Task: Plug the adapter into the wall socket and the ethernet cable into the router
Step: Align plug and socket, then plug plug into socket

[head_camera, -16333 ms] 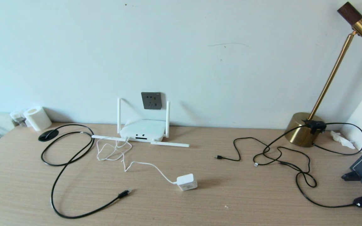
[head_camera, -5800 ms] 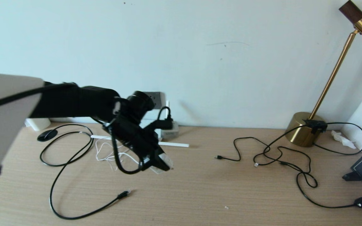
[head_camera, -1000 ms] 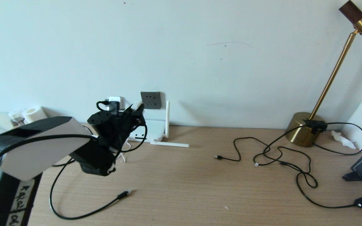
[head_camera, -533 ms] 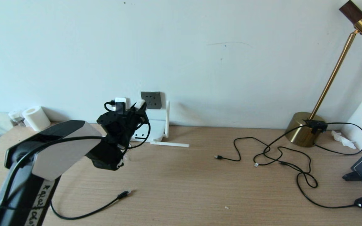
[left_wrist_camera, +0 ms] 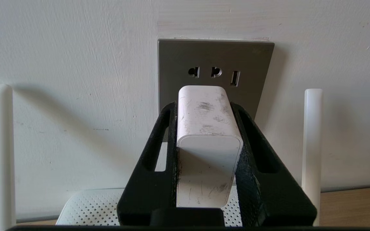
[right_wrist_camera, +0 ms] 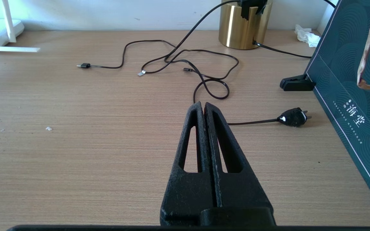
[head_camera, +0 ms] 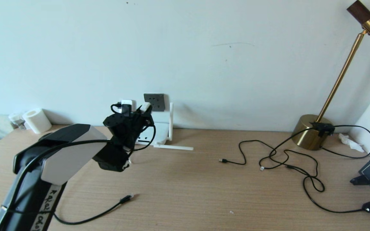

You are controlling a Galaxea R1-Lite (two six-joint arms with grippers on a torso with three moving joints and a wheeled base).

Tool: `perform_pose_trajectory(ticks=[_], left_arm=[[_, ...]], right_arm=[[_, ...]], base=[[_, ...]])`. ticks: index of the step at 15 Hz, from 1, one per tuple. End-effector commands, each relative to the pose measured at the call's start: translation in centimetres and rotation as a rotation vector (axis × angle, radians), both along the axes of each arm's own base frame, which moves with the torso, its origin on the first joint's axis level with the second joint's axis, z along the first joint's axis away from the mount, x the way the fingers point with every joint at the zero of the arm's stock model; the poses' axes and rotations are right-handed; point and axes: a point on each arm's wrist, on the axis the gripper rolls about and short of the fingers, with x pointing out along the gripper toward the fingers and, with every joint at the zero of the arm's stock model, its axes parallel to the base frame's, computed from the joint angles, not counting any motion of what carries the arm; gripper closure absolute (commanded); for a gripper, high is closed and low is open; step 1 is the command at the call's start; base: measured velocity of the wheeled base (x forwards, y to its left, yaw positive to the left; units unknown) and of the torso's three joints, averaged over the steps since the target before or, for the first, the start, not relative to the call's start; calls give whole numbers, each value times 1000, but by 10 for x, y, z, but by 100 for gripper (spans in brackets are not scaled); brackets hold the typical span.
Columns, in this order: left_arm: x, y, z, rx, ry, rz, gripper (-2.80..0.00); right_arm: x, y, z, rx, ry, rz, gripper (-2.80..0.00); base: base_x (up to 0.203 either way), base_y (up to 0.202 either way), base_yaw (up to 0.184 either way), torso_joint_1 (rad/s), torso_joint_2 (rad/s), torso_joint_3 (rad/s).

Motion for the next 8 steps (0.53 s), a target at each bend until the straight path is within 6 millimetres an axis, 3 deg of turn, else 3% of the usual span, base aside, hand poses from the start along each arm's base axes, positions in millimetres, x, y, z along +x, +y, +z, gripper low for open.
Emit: perform_pose_trajectory(ticks=[1, 8], left_arm=[[2, -1, 0, -1, -10, -2, 0], [12, -3, 1, 14, -14, 3, 0]], right_arm=[[0, 0, 0, 0, 1, 1, 0], [0, 0, 0, 0, -1, 1, 0]], base=[[0, 0, 0, 0, 0, 0], [0, 0, 0, 0, 0, 0]])
